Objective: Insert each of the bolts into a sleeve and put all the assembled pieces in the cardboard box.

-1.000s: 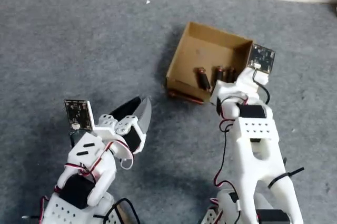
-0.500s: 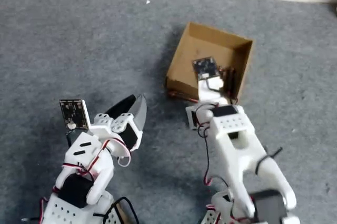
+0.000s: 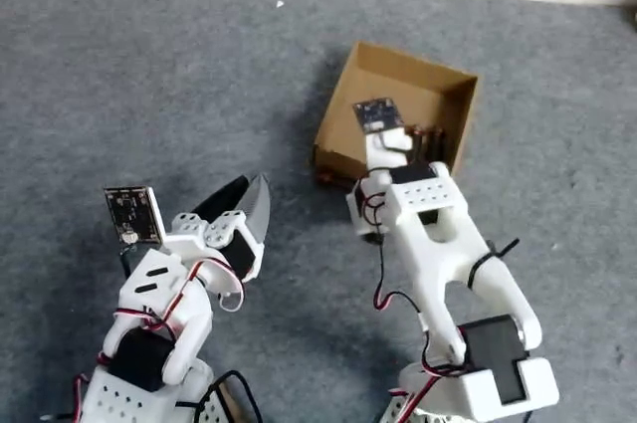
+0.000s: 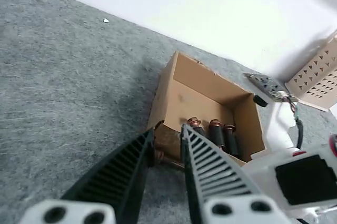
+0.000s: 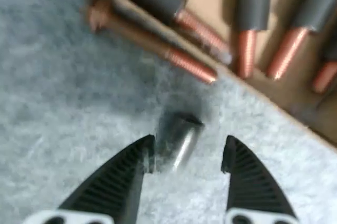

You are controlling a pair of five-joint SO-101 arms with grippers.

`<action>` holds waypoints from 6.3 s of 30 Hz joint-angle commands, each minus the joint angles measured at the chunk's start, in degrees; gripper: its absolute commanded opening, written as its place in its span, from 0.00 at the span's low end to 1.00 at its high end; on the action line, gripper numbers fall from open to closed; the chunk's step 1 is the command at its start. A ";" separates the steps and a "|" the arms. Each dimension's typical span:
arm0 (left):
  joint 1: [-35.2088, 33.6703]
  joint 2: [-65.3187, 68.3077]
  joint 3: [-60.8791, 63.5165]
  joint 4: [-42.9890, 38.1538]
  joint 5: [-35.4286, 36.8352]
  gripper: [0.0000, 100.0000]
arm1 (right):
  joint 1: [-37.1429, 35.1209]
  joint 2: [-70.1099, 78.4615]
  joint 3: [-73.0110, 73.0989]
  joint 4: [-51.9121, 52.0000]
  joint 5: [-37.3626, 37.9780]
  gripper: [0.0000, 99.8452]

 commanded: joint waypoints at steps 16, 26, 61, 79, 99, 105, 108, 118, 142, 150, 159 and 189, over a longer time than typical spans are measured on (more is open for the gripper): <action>-0.48 -0.48 -1.27 0.09 0.26 0.10 | 0.40 17.19 -12.70 7.08 -3.78 0.09; -0.48 -0.48 -1.27 0.09 0.35 0.10 | 0.66 16.75 -18.51 13.49 -3.60 0.01; 5.05 52.35 -29.05 2.90 12.13 0.03 | 14.73 -11.74 0.48 -6.11 -8.53 0.01; 9.71 94.99 -57.80 2.90 26.64 0.26 | 23.16 -11.74 0.31 -8.75 -13.71 0.01; 9.36 115.12 -66.51 -3.34 27.43 0.26 | 23.16 -12.18 0.40 -9.19 -13.45 0.01; 8.66 125.93 -82.77 5.89 27.43 0.26 | 23.16 -12.18 0.31 -9.19 -13.45 0.01; 8.66 130.77 -89.80 10.90 27.43 0.26 | 23.16 -12.18 0.31 -9.19 -13.45 0.01; 6.37 140.00 -103.87 21.80 30.59 0.13 | 22.99 -12.18 0.40 -9.19 -13.36 0.01; 4.97 127.16 -102.46 33.49 27.87 0.01 | 19.47 -27.21 7.96 -8.66 -10.90 0.01; 4.97 113.89 -88.84 26.81 25.58 0.01 | 13.05 -38.46 21.76 -17.36 -5.71 0.01; 4.70 92.62 -63.69 8.62 22.24 0.01 | 8.66 -38.99 22.64 -17.45 -5.63 0.01; 4.70 46.99 -19.91 -21.01 2.46 0.01 | 4.97 -56.22 33.27 -20.88 -0.70 0.01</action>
